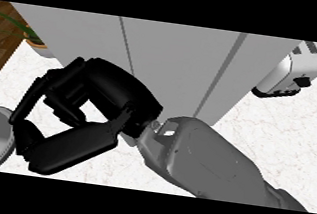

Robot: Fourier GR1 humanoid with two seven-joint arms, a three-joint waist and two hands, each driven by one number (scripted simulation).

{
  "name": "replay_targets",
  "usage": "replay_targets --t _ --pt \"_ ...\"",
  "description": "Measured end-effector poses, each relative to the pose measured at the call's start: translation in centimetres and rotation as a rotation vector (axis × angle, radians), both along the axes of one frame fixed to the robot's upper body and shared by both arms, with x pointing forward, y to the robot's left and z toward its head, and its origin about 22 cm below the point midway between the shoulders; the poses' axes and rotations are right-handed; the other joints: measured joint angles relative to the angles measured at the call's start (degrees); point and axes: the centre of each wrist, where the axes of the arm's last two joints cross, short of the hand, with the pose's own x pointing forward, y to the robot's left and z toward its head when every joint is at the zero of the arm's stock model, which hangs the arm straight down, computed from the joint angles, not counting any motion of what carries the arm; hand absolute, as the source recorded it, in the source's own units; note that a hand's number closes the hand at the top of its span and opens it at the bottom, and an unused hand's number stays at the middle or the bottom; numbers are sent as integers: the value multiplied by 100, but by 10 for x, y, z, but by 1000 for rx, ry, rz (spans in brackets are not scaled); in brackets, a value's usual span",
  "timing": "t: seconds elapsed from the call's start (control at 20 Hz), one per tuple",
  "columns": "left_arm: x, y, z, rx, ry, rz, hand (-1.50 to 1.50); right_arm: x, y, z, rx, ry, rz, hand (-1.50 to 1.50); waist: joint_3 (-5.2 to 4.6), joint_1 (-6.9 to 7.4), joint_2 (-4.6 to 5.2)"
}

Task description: Pick up the bottled water, place it into the cabinet and close the cabinet

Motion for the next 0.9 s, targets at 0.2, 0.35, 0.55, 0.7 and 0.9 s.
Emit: replay_targets --t 0.2,0.35,0.55,0.7,0.9 --pt "-2 -1 5 2 -7 2 -150 28 -13 -10 19 -10 -48 150 -1 -29 -2" --pt "-2 -3 7 -2 -7 9 -150 46 -24 -14 23 -26 -117 150 -1 -59 -2" --pt "-4 -2 8 -5 1 10 -150 63 -35 -18 10 -73 -180 150 -31 -31 -40" --pt "-1 -4 6 -2 3 8 -150 67 -35 -21 -4 -100 -197 150 -52 -31 -77" --pt "1 -6 9 -2 -1 0 -150 69 -35 -25 -15 -130 -233 150 -60 -19 -123"
